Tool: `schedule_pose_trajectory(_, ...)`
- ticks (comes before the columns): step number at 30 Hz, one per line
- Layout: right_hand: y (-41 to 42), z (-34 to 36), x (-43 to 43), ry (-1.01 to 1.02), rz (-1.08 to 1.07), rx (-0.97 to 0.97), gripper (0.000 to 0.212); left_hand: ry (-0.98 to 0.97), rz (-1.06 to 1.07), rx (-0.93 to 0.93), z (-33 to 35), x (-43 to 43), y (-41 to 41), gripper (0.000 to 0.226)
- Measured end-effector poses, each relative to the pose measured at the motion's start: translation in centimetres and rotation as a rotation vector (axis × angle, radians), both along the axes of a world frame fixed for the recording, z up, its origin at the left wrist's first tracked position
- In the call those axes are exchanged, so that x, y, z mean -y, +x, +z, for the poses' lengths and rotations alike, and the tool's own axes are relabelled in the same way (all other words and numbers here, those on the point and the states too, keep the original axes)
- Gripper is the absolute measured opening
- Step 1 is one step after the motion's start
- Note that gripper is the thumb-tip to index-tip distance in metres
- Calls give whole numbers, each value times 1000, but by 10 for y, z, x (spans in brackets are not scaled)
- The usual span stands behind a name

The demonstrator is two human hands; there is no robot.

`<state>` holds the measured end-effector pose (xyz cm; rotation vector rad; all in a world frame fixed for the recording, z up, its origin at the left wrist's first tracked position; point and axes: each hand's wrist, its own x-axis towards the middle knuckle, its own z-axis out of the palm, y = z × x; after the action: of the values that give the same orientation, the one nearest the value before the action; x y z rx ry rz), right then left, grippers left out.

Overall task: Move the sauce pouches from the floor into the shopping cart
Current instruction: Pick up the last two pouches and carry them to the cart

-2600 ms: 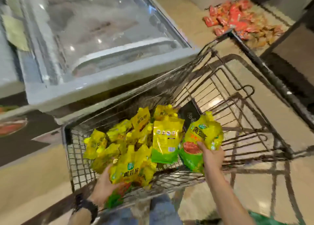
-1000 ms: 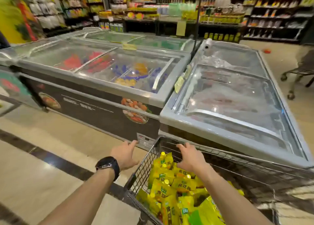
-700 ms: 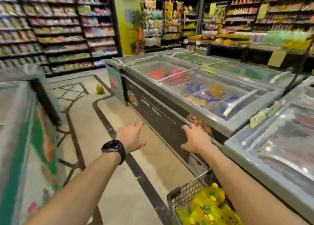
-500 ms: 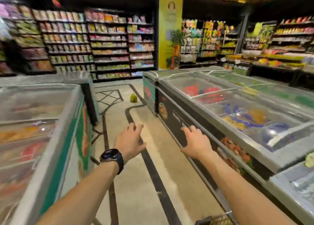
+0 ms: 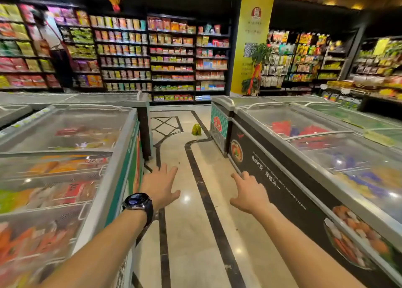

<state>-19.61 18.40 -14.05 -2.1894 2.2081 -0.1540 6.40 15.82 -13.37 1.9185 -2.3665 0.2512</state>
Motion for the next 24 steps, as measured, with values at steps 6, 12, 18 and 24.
schedule_pose_trajectory(6,0,-14,94,47,-4,10,75,49,37,62,-10,82,12,73)
schedule_pose_trajectory(12,-17,-31,238,82,-19,107,77,109,92,107,-11,209,11,70)
schedule_pose_trajectory(18,-38,-34,386,102,-1,147,77,134,171,82,-10,342,11,68)
schedule_pose_trajectory(24,-34,-43,518,140,38,130,77,127,208,46,-16,457,19,66)
